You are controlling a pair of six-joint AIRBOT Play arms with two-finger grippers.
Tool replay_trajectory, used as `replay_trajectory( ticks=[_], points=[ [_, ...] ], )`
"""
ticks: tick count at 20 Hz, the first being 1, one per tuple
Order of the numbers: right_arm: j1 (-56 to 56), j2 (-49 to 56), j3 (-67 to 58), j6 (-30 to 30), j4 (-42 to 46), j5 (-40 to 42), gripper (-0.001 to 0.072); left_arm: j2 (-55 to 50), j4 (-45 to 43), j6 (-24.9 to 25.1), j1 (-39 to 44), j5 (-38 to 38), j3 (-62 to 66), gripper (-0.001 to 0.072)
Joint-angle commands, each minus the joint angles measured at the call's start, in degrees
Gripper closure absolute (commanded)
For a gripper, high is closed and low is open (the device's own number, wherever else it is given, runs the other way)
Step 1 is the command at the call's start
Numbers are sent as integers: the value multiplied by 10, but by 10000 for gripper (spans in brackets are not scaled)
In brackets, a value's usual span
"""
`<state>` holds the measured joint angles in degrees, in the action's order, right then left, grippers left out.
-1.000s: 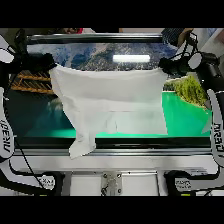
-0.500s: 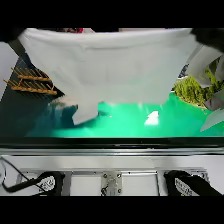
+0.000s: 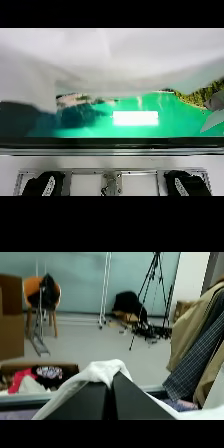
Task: Fold the clothes and pants, and hang the long-sleeved shirts on hangers.
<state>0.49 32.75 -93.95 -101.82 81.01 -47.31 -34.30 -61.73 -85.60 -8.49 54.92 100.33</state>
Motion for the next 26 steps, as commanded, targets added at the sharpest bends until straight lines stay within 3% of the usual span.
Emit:
replay_trajectory(
  ticks=[1, 8, 12, 14, 17, 21, 22, 23, 24, 25, 26],
  points=[
    [0, -44, 0, -2, 0, -42, 702, 57, -2, 2, 2, -39, -12, 700],
    [0, -2, 2, -1, 4, -149, 702, -130, -2, 2, 2, 78, 83, 699],
    [0, 110, 19, -1, 5, -240, 702, -292, 0, 2, 2, 131, 62, 699],
    [0, 194, 39, 6, 5, -247, 701, -368, 4, 2, 2, 130, 22, 699],
    [0, 356, 44, 16, 21, -209, 701, -478, 5, 2, 13, 109, -31, 699],
    [-4, 528, 14, 5, 0, -39, 691, -595, 2, 3, 47, 63, -3, 696],
    [-4, 556, -5, 5, -20, -14, 681, -618, -1, 3, 49, 59, 24, 488],
    [-4, 576, -22, 5, -33, -2, 517, -635, 0, 0, 48, 59, 51, 137],
    [-5, 586, -36, 5, -37, -1, 207, -648, -1, -2, 44, 66, 78, -1],
    [-6, 586, -43, 9, -37, -2, 2, -654, -1, -3, 36, 78, 102, -2],
    [-9, 579, -46, 10, -36, -7, -3, -656, -2, -3, 24, 96, 120, -2]
  ],
)
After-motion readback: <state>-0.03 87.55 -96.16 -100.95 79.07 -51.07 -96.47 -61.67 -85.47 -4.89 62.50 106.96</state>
